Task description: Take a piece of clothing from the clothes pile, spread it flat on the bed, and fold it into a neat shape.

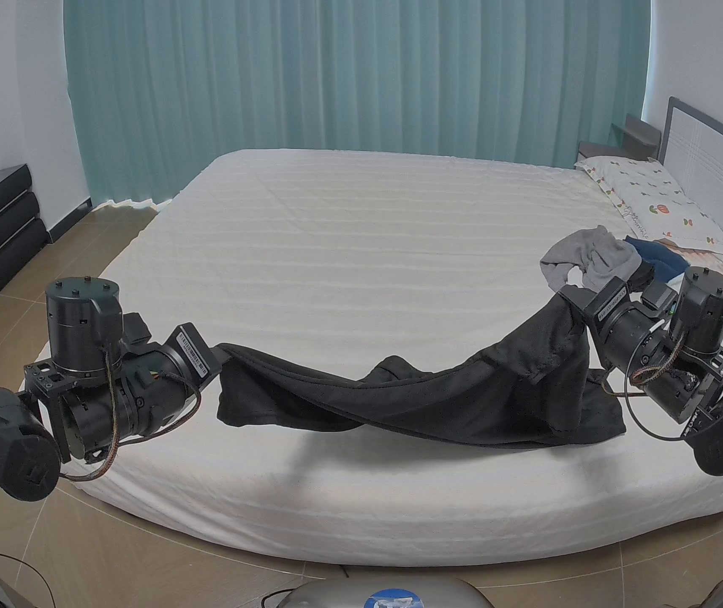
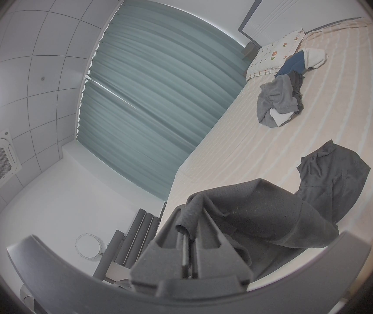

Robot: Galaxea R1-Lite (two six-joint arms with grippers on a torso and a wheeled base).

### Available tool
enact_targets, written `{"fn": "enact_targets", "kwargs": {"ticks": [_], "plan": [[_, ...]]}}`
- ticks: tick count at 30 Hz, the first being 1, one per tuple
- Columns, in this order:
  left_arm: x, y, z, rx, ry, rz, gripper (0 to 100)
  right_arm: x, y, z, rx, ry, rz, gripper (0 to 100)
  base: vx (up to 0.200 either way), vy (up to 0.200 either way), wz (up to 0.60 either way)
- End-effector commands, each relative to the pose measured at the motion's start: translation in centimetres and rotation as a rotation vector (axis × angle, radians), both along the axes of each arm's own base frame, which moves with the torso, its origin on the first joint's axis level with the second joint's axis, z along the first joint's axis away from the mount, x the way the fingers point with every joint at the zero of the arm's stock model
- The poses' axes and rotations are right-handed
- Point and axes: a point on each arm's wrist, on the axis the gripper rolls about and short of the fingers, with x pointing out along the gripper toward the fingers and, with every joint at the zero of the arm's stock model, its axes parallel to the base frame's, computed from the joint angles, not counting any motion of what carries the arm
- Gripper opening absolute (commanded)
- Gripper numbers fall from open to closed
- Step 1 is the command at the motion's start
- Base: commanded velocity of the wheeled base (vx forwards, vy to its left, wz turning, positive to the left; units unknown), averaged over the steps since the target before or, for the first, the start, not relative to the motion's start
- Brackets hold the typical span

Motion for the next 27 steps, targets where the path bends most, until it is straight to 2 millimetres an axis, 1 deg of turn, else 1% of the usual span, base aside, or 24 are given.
{"fn": "enact_targets", "kwargs": {"ticks": [1,7,11,12,14,15,18,19,21,22,23,24,25,26,27], "plan": [[0.0,0.0,-0.2,0.003,0.007,0.0,0,0.0,0.0,-0.1,-0.002,0.004,0.002,0,0.0,0.2,0.0],[0.0,-0.3,-0.3,0.003,0.01,-0.012,0,0.1,0.1,-0.4,-0.006,0.014,0.003,0,0.0,0.0,0.0],[-0.3,-0.8,-0.4,0.007,0.015,-0.034,0,0.2,0.0,-0.8,-0.015,0.03,0.008,0,-0.2,0.0,0.0],[-0.6,-1.3,-0.3,0.005,0.009,-0.052,0,-0.2,-0.3,-0.7,-0.018,0.029,0.015,0,-0.2,0.0,0.0],[-0.7,-1.5,-0.2,0.005,0.006,-0.062,0,-0.6,-0.4,-0.6,-0.02,0.03,0.019,0,-0.2,0.0,0.0],[-0.8,-1.9,0.0,0.005,-0.002,-0.08,0,-1.3,-0.7,-0.5,-0.021,0.033,0.019,0,-0.2,0.0,0.0],[-0.9,-2.3,0.4,0.004,-0.016,-0.092,0,-2.7,-1.2,0.3,-0.015,0.011,0.019,0,-0.2,0.0,0.0],[-1.0,-2.3,0.5,0.005,-0.019,-0.093,0,-3.0,-1.3,0.4,-0.014,0.008,0.019,0,-0.2,0.0,0.0],[-1.6,-2.0,1.6,-0.013,-0.053,-0.097,0,-4.5,-1.9,1.3,-0.01,-0.026,0.018,0,-0.2,0.0,0.0],[-1.7,-1.9,1.6,-0.015,-0.056,-0.097,0,-4.6,-2.0,1.4,-0.011,-0.028,0.018,0,-0.2,0.0,0.0],[-2.1,-1.8,2.2,-0.023,-0.074,-0.097,0,-5.7,-2.3,2.2,-0.031,-0.048,0.019,0,0.0,0.0,0.0],[-2.2,-1.7,2.3,-0.024,-0.077,-0.099,0,-5.9,-2.4,2.4,-0.038,-0.055,0.019,0,0.0,0.0,0.0],[-2.5,-1.6,2.9,-0.029,-0.1,-0.1,0,-6.9,-2.7,3.5,-0.061,-0.083,0.017,0,0.0,0.0,0.0],[-2.7,-1.5,3.2,-0.029,-0.112,-0.102,0,-7.3,-2.8,4.0,-0.066,-0.097,0.015,0,0.0,0.0,0.0],[-2.9,-1.3,3.9,-0.024,-0.137,-0.105,0,-8.0,-3.1,5.4,-0.065,-0.138,0.013,0,0.0,0.0,0.0]]}}
